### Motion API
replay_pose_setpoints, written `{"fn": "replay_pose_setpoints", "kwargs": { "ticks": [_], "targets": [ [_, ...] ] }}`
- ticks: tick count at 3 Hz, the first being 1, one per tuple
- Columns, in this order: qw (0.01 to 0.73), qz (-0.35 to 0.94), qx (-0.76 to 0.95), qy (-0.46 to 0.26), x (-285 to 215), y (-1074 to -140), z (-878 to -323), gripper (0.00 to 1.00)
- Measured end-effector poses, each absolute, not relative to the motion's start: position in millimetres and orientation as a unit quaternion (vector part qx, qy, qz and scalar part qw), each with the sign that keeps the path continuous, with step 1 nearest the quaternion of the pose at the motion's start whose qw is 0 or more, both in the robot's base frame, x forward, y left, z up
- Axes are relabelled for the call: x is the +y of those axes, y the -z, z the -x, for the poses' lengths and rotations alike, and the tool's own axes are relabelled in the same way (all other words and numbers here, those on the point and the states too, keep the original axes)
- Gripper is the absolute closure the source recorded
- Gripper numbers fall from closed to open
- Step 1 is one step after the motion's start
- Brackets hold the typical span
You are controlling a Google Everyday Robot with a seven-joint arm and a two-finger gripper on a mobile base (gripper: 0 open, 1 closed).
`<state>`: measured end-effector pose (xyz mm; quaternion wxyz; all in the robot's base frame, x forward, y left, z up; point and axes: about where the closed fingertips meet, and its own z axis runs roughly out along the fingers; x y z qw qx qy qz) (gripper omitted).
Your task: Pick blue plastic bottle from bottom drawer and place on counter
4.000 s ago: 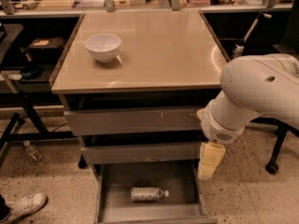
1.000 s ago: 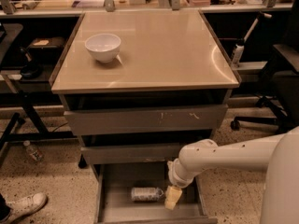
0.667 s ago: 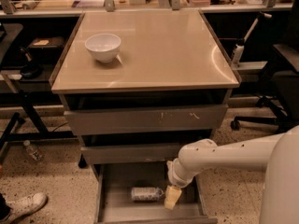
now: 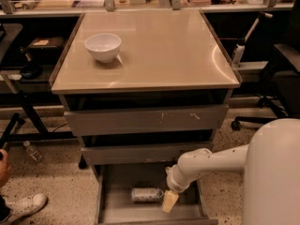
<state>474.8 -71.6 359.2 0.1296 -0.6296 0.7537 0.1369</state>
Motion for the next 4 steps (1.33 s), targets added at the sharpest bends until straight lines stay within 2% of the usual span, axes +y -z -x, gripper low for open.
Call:
{"fn": "replay_pose_setpoints", "kwargs": {
  "ticks": [1, 2, 4],
  "targets": [
    [0.134, 0.622, 0.755, -0.159, -60, -298, -489, 0.0],
    [0.134, 0.622, 0.755, -0.159, -60, -298, -489, 0.0],
    [0.157, 0.616, 0.751, -0.178, -39, -241, -490, 0.0]
  ]
}}
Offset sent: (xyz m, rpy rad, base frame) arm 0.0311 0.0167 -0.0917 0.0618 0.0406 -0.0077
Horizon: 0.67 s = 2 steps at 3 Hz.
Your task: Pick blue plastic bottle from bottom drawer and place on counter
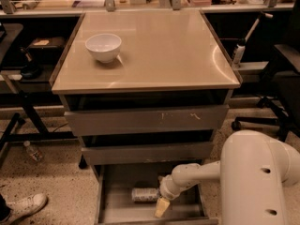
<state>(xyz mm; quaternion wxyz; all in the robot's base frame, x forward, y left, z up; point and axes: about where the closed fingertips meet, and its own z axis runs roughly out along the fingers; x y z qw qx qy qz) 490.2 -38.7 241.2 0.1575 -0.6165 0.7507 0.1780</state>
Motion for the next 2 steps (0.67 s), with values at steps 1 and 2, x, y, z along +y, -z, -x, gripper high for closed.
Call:
{"fn": "replay_pose_setpoints", "kwargs": {
  "ticks": [1, 2],
  "targets": [
    [0.179, 0.623, 0.74, -0.179, -20, -205, -520, 0.0],
    [0.174, 0.628, 0.737, -0.182, -19, -194, -510, 0.0]
  ]
}}
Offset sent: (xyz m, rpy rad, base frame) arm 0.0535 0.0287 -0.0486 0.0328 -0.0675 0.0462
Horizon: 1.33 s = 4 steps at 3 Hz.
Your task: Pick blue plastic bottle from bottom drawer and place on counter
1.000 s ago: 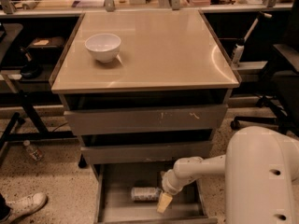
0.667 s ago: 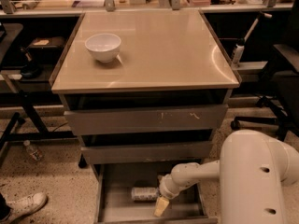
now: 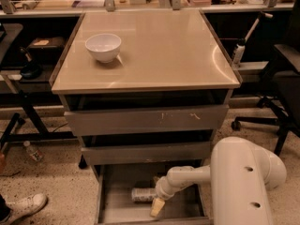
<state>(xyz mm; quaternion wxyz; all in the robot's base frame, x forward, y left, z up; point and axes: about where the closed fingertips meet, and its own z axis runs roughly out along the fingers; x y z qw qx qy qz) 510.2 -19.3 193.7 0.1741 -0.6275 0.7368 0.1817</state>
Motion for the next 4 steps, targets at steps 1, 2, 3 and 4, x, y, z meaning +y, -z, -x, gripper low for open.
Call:
{"fn": "replay_pose_setpoints", "kwargs": {
  "ticks": [1, 2, 3, 4],
  "targets": [
    [0.179, 0.634, 0.733, -0.172, -22, -187, -516, 0.0],
    [0.182, 0.638, 0.729, -0.168, -23, -180, -525, 0.0],
    [0.193, 0.6, 0.759, -0.165, -20, -168, -529, 0.0],
    [0.219, 0.555, 0.788, -0.154, -32, -162, -538, 0.0]
  ]
}}
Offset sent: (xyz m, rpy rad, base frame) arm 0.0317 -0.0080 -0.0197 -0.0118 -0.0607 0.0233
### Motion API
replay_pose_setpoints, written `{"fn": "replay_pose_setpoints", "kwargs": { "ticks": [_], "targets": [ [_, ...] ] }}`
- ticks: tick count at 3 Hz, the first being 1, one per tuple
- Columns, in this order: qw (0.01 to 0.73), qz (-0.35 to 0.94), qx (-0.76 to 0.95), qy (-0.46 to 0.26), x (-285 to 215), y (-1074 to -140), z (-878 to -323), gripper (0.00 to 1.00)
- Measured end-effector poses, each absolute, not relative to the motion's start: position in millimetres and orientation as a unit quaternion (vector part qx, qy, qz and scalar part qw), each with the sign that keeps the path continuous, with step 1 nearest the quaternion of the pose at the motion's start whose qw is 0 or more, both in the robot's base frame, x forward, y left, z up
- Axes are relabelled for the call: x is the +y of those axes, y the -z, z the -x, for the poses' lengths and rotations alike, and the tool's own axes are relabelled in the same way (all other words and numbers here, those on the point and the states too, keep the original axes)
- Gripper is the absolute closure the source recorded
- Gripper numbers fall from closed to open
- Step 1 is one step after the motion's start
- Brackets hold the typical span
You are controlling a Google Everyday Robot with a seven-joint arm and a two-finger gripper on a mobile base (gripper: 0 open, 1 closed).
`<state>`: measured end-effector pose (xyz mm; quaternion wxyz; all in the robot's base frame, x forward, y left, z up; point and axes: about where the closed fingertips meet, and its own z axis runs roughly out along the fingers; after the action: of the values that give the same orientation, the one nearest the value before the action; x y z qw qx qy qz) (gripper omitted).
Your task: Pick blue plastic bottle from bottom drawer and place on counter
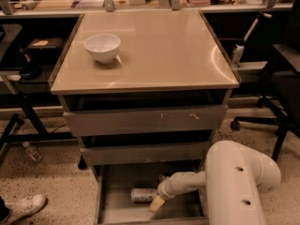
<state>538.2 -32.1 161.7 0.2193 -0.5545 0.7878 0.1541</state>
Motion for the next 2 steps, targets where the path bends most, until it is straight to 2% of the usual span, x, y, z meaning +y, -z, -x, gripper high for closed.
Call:
{"fn": "replay_pose_setpoints", "kwargs": {
  "ticks": [2],
  "targets": [
    [0.241, 0.517, 0.809, -0.144, -45.1, -156.3, -545.2, 0.0]
  ]
}}
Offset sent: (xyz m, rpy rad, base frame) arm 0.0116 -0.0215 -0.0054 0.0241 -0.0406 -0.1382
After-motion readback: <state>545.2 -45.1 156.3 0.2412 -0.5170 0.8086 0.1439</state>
